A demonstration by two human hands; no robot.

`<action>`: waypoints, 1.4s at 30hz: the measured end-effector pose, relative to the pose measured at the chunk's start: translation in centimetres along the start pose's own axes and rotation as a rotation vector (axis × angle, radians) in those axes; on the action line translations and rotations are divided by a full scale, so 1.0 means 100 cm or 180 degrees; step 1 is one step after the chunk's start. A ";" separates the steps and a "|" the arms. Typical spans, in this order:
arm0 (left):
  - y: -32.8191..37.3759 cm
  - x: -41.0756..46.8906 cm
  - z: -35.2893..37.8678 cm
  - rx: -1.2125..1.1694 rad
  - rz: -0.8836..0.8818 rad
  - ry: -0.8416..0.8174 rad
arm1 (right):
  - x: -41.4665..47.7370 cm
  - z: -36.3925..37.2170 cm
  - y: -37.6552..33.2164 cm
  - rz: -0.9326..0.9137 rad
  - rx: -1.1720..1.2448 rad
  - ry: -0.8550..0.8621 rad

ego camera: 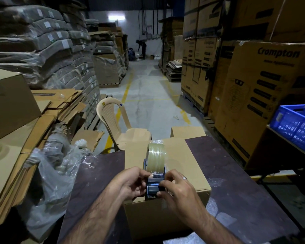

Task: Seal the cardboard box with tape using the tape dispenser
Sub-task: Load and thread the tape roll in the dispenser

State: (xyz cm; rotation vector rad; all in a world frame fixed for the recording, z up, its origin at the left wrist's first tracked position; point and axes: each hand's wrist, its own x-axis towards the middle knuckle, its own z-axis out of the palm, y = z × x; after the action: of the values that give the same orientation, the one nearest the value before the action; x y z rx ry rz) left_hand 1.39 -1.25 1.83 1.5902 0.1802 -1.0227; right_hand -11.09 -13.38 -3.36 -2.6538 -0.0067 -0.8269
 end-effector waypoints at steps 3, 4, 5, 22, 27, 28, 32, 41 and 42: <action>-0.003 -0.005 0.004 0.0158 0.0316 0.0144 | -0.001 -0.001 0.000 0.0066 0.0119 -0.0083; -0.004 -0.007 0.007 0.0223 0.0453 0.0170 | -0.002 -0.001 0.000 0.0120 0.0180 -0.0081; -0.005 -0.010 0.011 0.0241 0.0611 0.0169 | -0.003 0.000 0.000 0.0179 0.0255 -0.0066; -0.029 -0.015 0.036 0.2210 0.2768 0.1065 | 0.012 -0.018 0.020 0.1228 0.0247 0.0411; -0.030 -0.012 0.029 0.2562 0.3133 0.1125 | 0.021 -0.027 0.029 0.0676 -0.0810 0.0212; -0.030 -0.011 0.026 0.2566 0.3169 0.1158 | 0.022 -0.027 0.030 0.0536 -0.0936 0.0249; -0.031 -0.009 0.017 0.2361 0.3290 0.1117 | 0.026 -0.024 0.027 0.0162 -0.1030 0.0275; -0.040 -0.006 0.013 0.1838 0.3218 0.1003 | 0.041 -0.017 0.015 0.0265 -0.1037 -0.0370; -0.040 -0.006 0.013 0.1809 0.3221 0.1007 | 0.043 -0.016 0.014 0.0237 -0.1064 -0.0429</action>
State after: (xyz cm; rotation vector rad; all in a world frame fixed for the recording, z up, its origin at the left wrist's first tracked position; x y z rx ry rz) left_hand -2.11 -0.85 -0.56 1.9850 -0.7050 -0.0081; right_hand -8.21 -15.63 -0.23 -2.9967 0.2124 -0.6730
